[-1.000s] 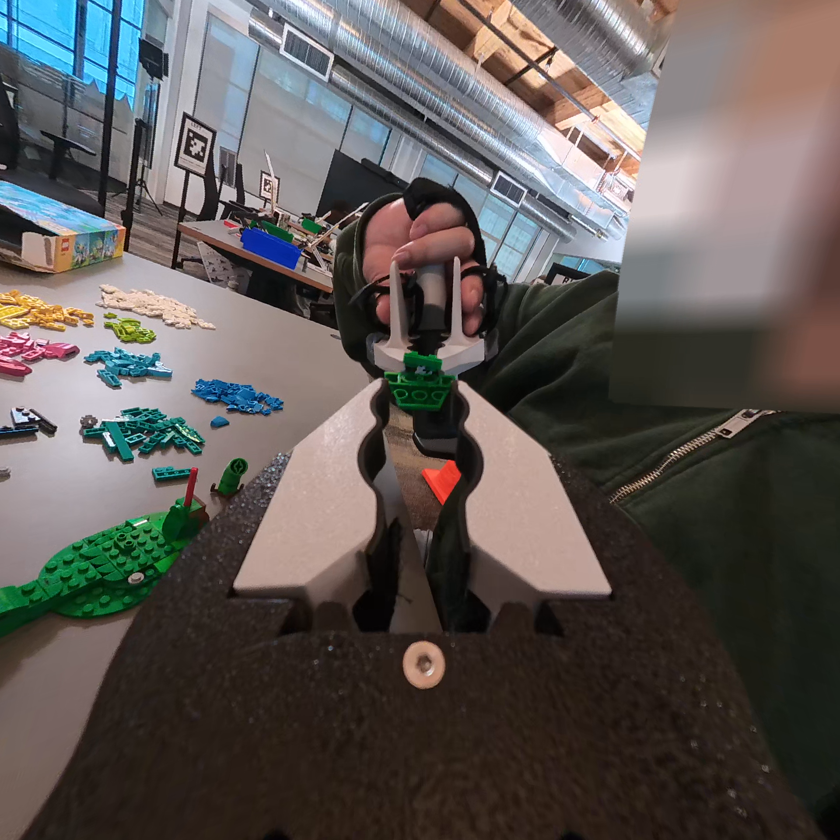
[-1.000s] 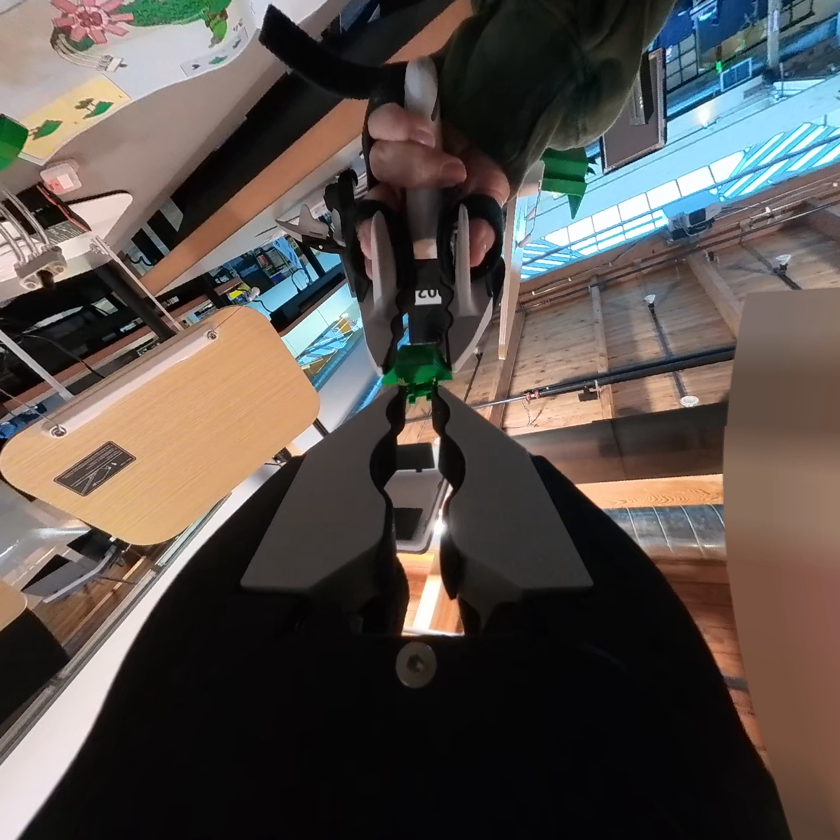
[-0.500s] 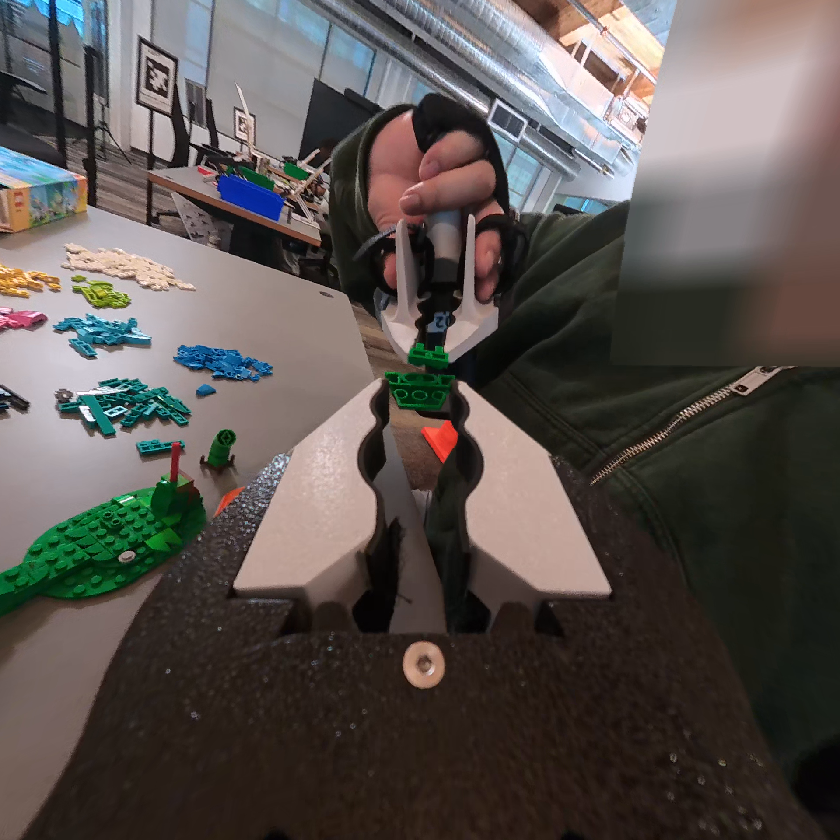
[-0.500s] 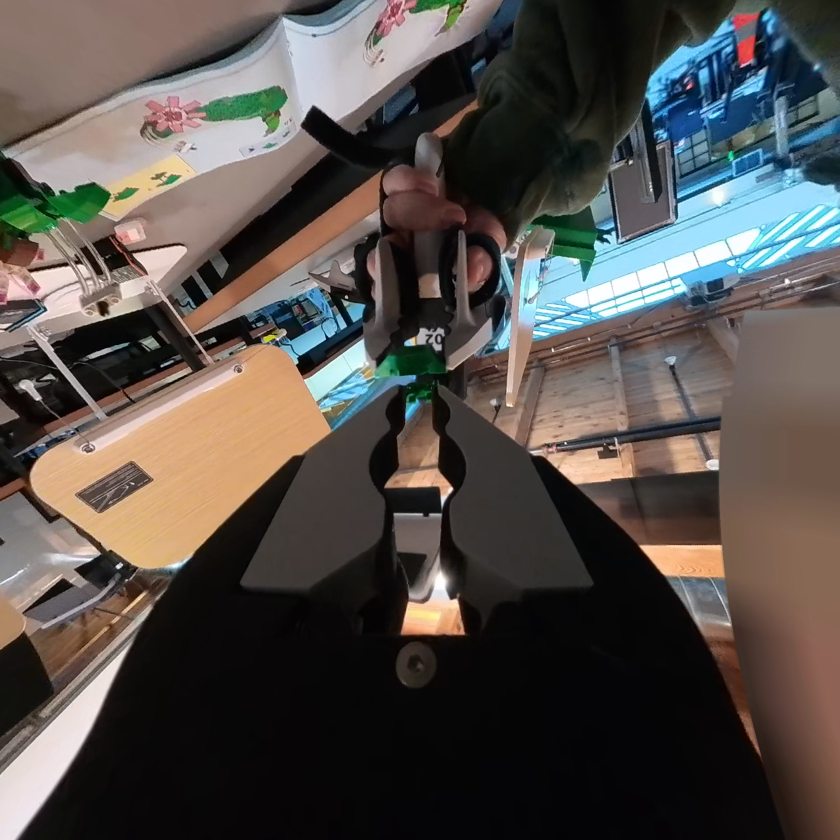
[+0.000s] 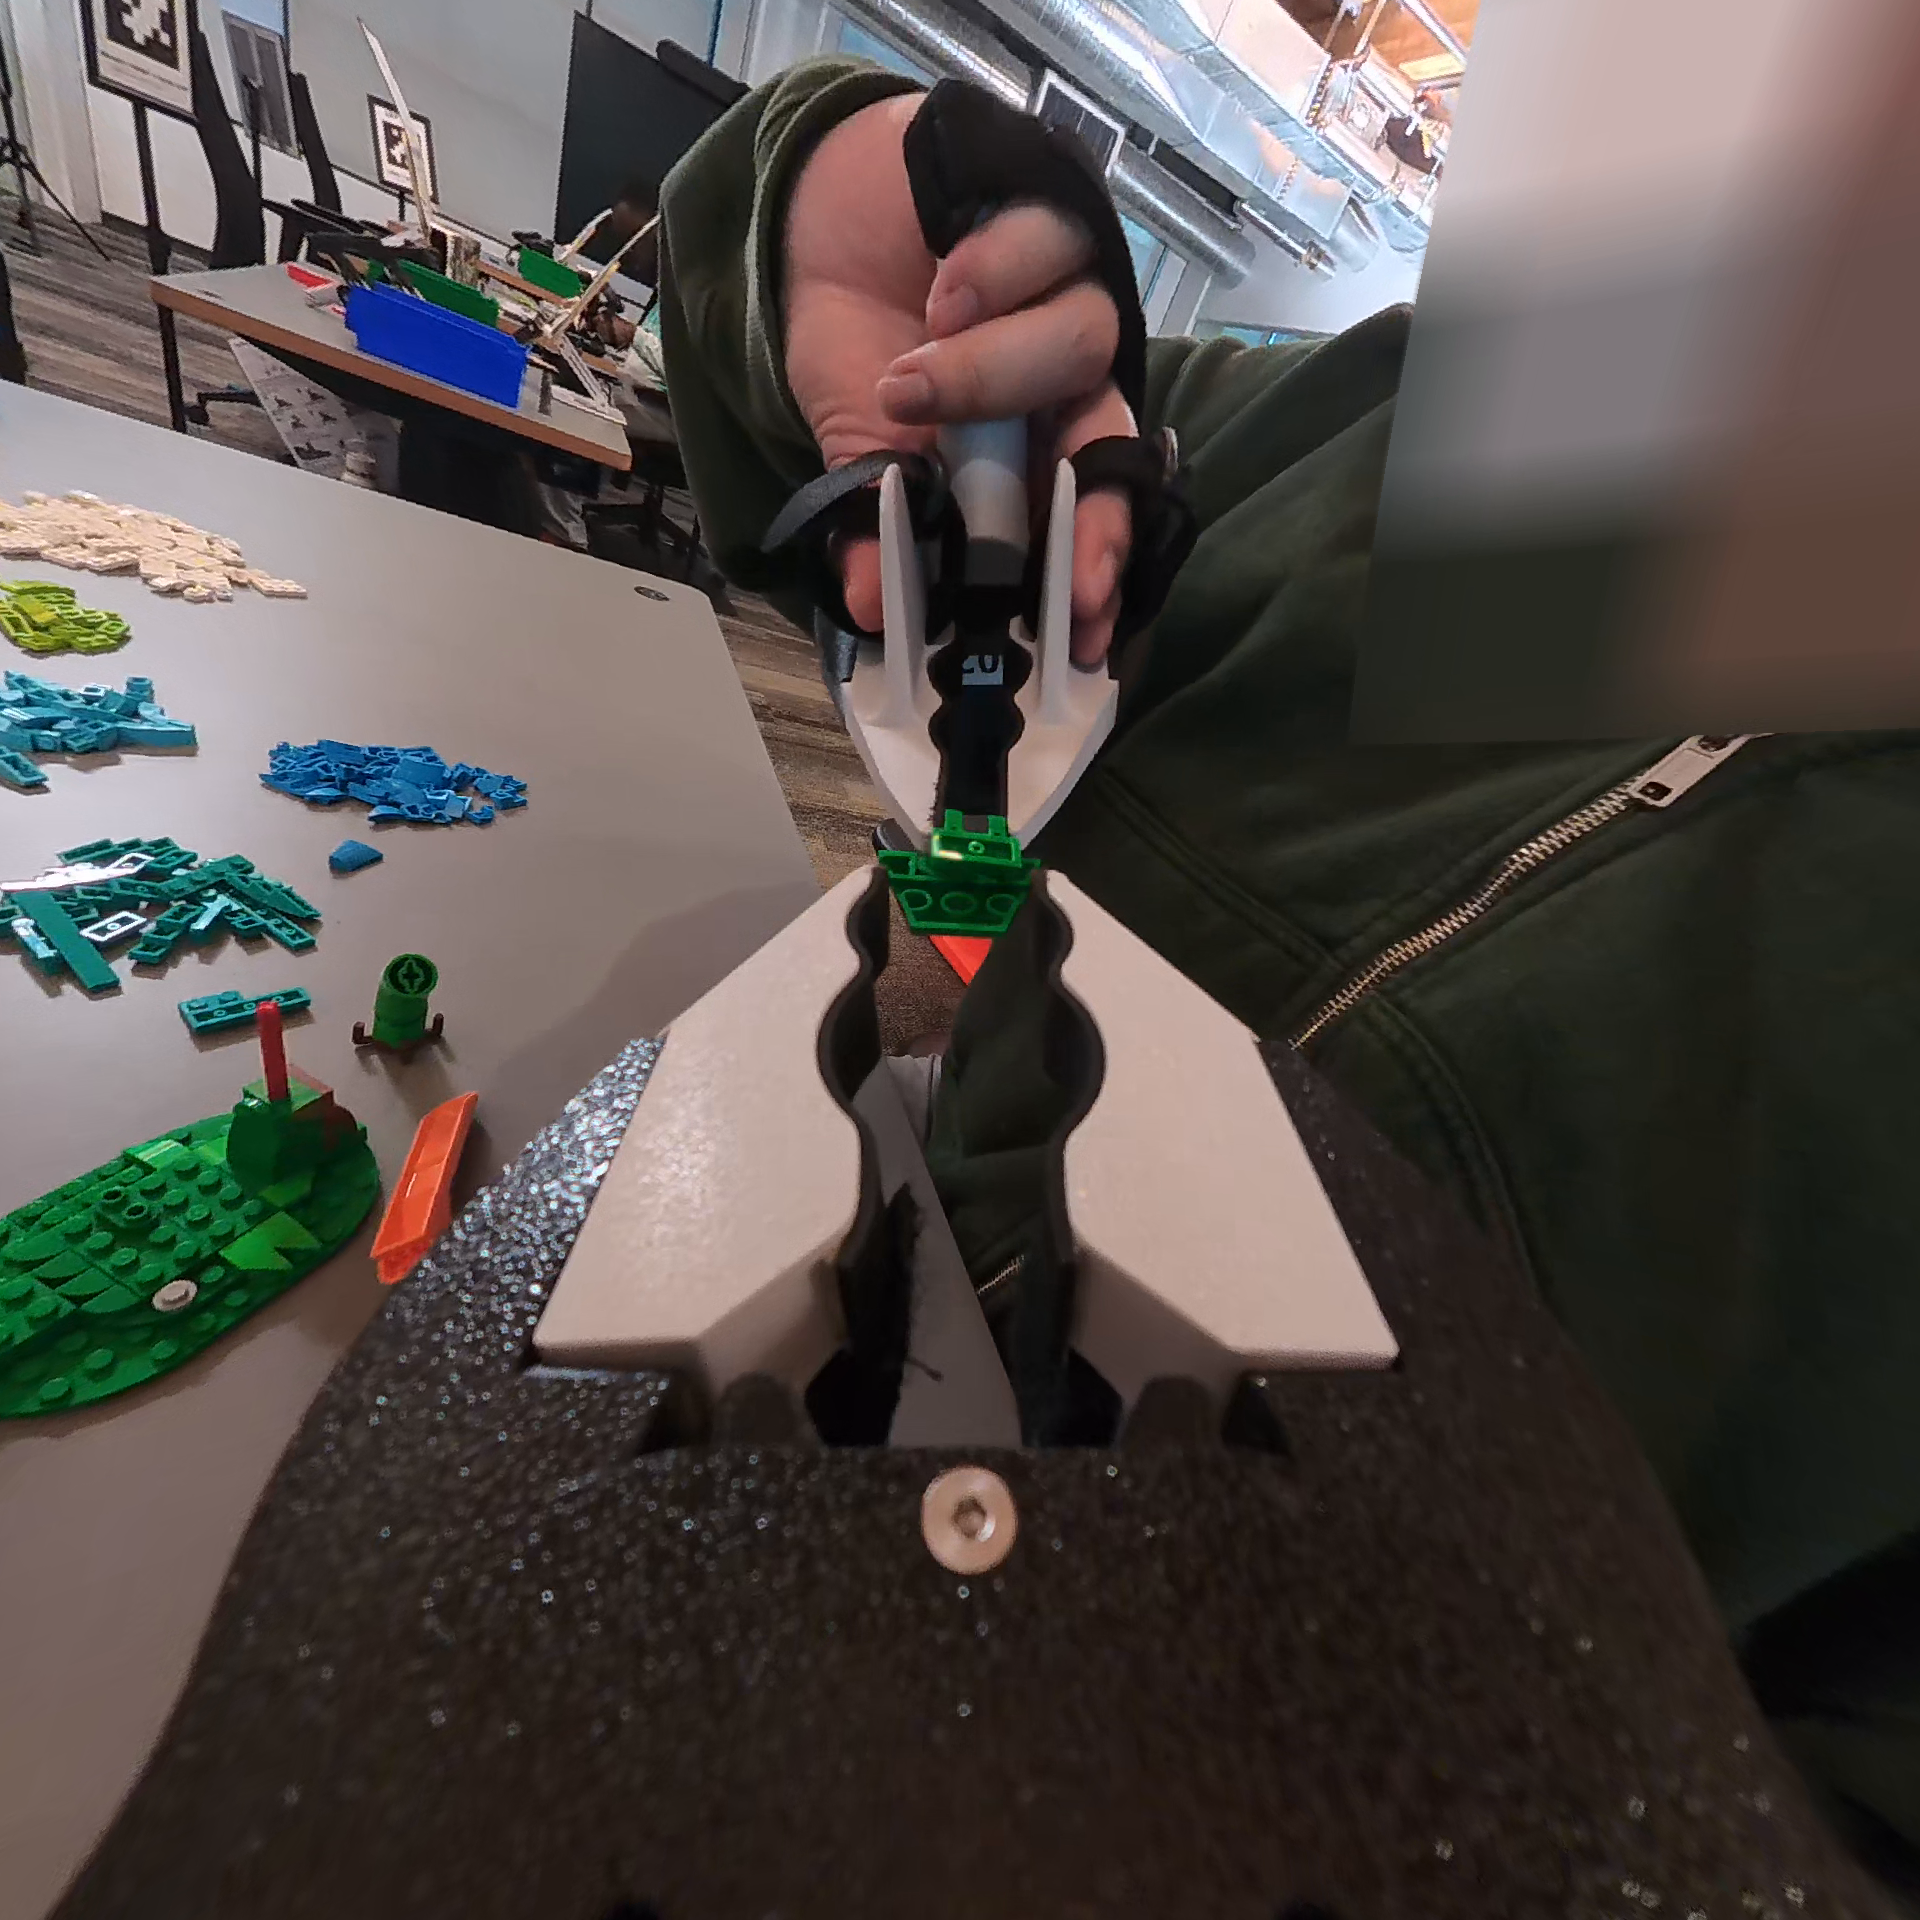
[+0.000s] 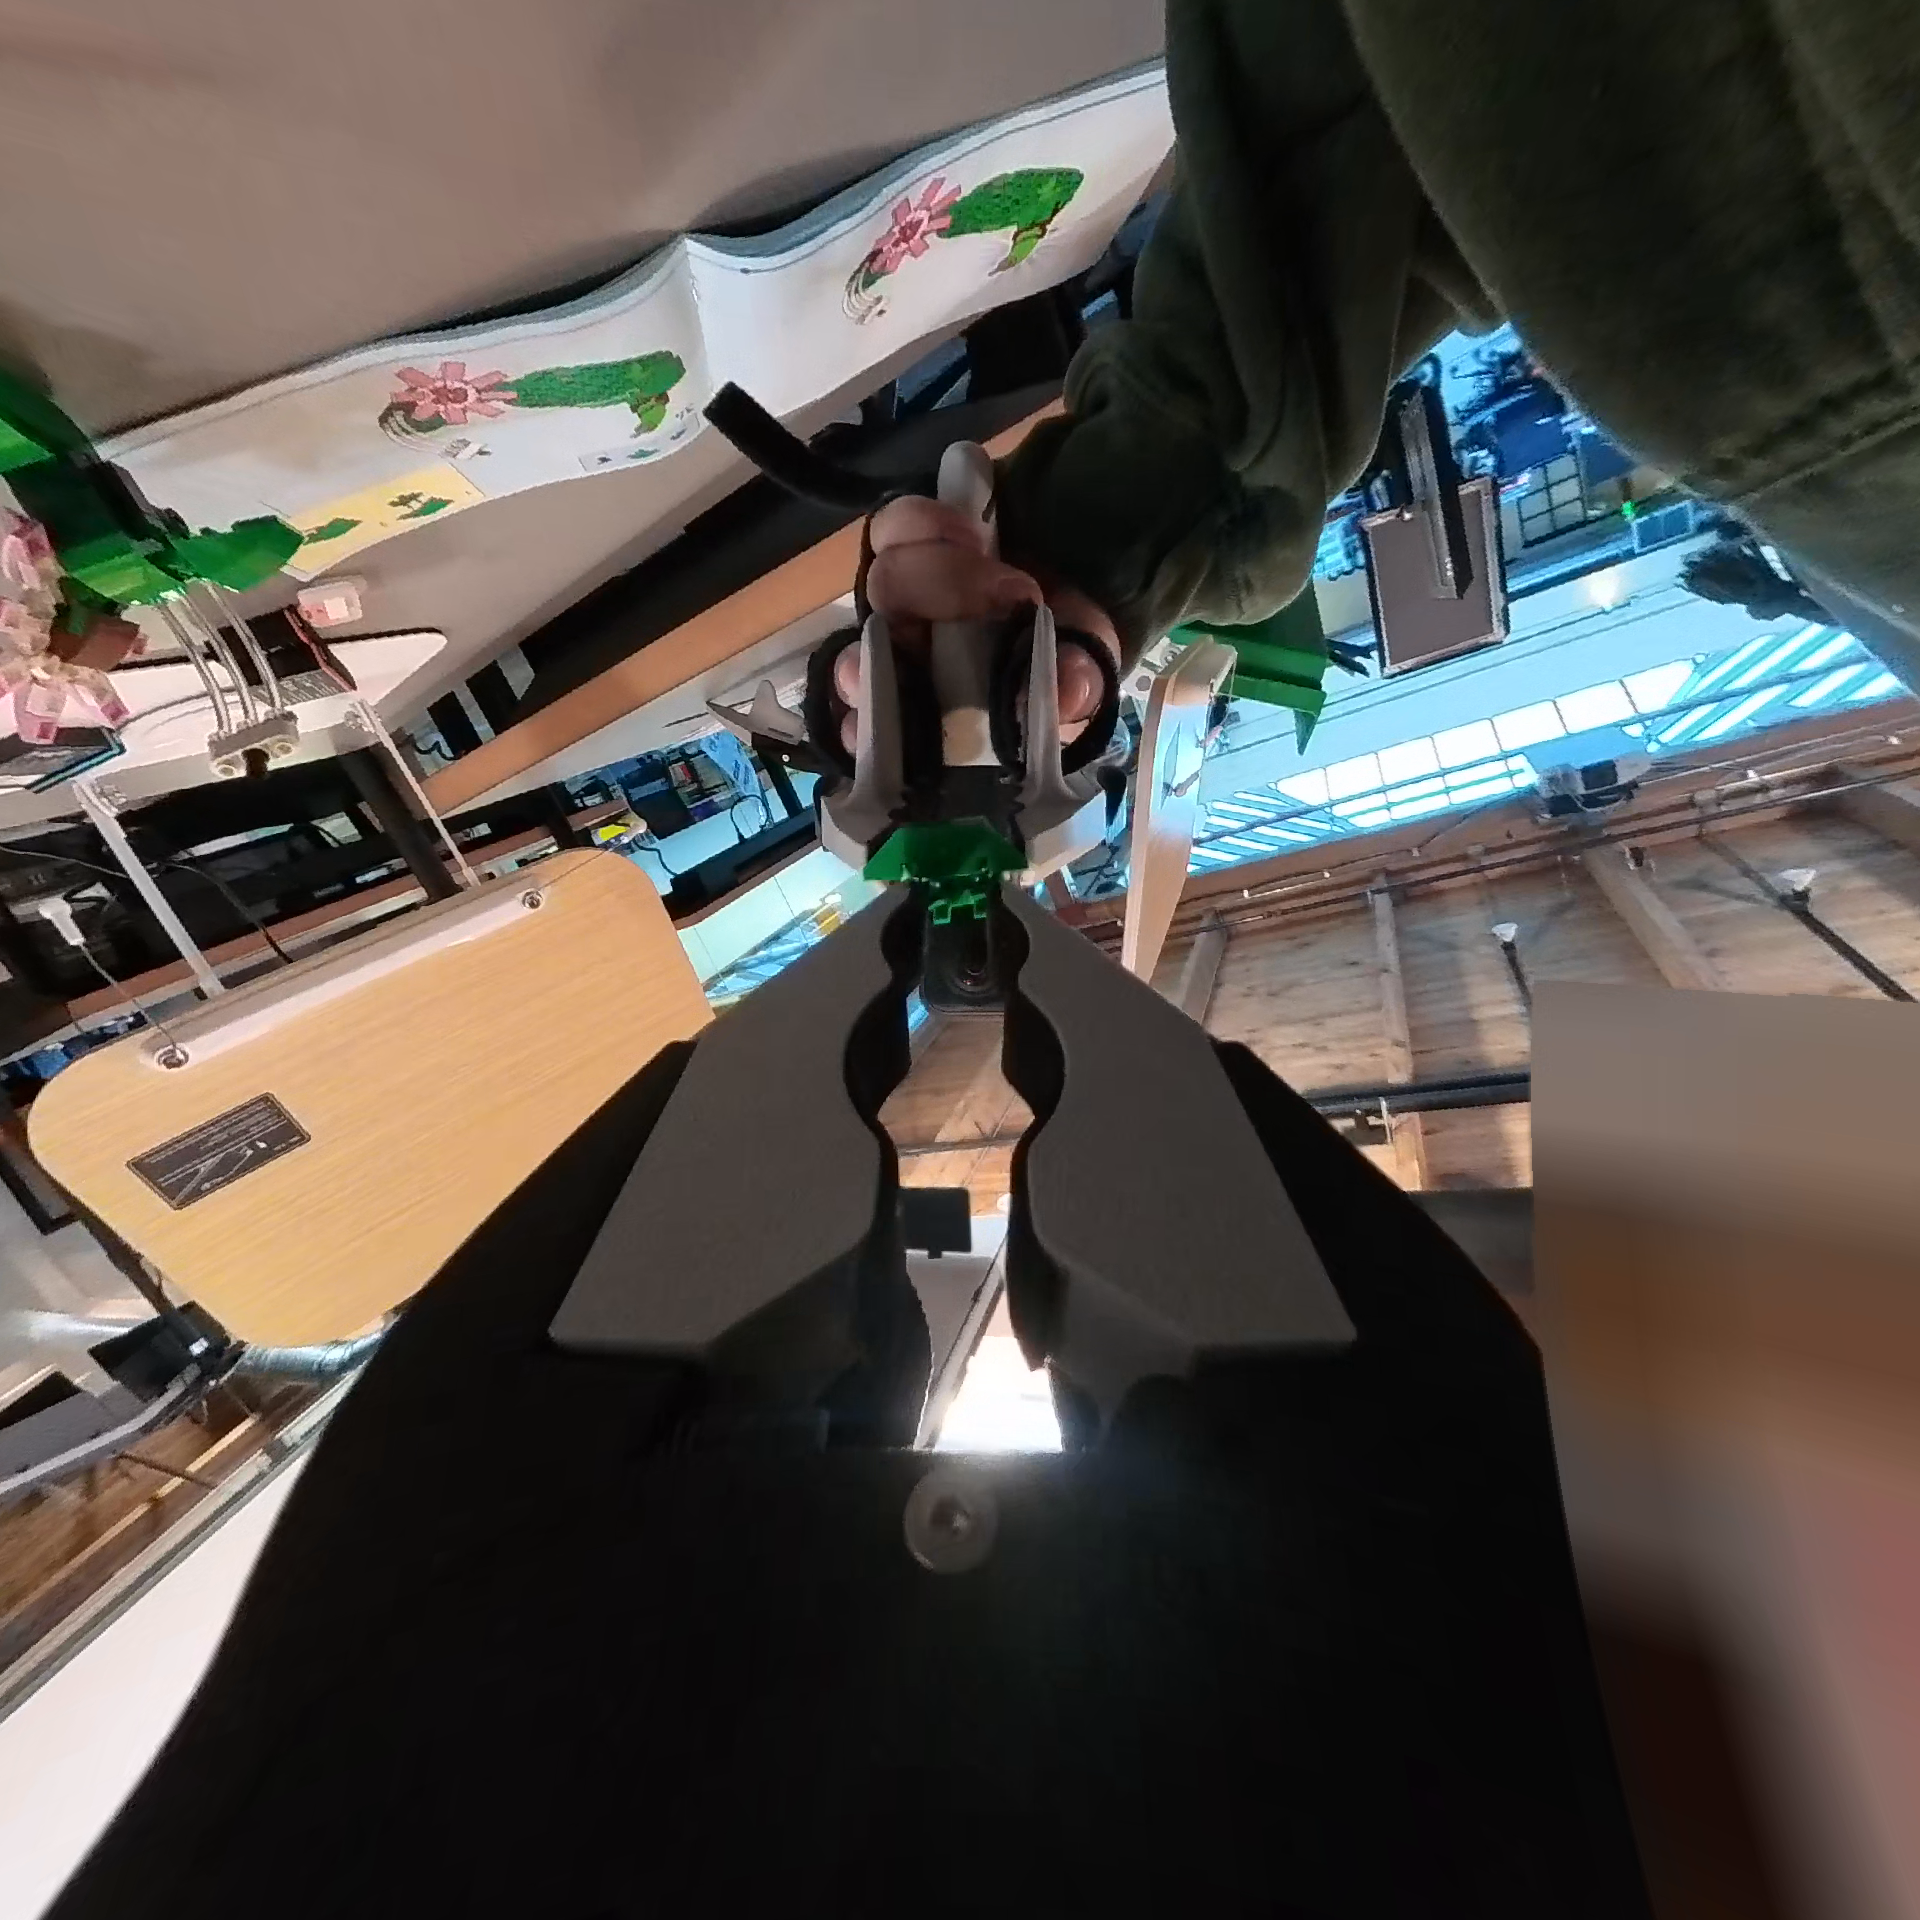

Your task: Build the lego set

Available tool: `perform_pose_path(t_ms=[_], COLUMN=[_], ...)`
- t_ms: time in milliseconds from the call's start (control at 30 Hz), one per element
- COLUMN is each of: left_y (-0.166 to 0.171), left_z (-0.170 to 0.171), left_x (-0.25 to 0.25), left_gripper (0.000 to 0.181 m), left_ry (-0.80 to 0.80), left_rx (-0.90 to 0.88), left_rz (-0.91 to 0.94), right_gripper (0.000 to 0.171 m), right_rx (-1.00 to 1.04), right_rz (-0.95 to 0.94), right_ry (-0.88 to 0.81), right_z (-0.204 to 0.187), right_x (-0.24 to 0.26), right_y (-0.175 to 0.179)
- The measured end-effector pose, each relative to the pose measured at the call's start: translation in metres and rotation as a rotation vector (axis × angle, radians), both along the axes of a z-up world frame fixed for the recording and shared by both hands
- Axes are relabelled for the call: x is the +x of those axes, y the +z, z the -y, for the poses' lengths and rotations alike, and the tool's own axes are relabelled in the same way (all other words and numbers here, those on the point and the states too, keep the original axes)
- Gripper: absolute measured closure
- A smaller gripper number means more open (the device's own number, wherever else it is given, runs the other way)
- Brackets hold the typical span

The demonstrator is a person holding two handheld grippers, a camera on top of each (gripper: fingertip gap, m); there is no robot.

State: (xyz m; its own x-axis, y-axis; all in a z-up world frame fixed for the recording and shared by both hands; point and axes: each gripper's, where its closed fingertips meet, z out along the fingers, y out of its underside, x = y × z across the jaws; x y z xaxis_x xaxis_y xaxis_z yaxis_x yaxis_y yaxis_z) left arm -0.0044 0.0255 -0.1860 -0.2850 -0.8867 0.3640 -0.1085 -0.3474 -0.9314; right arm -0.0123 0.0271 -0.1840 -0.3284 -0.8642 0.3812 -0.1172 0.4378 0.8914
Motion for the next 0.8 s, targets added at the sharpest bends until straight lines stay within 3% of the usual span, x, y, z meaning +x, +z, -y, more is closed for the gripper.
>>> perform_pose_path(t_ms=[400,567,667,800], left_y=[0.003,0.006,0.008,0.012], left_z=[-0.001,-0.010,-0.021,-0.034], left_x=[-0.001,-0.006,-0.010,-0.015], left_gripper=[0.156,0.157,0.157,0.157], left_ry=[0.008,0.066,0.130,0.209], left_rx=[0.005,0.003,0.000,0.009], left_rz=[0.021,0.037,0.048,0.067], right_gripper=[0.158,0.145,0.131,0.110], right_rx=[-0.013,-0.072,-0.245,-0.772], right_rz=[0.006,-0.030,-0.096,-0.280], right_ry=[-0.022,-0.127,-0.263,-0.418], right_z=[0.000,-0.019,-0.047,-0.069], right_x=[0.001,0.005,0.012,0.012], right_y=[0.000,0.001,-0.004,-0.011])
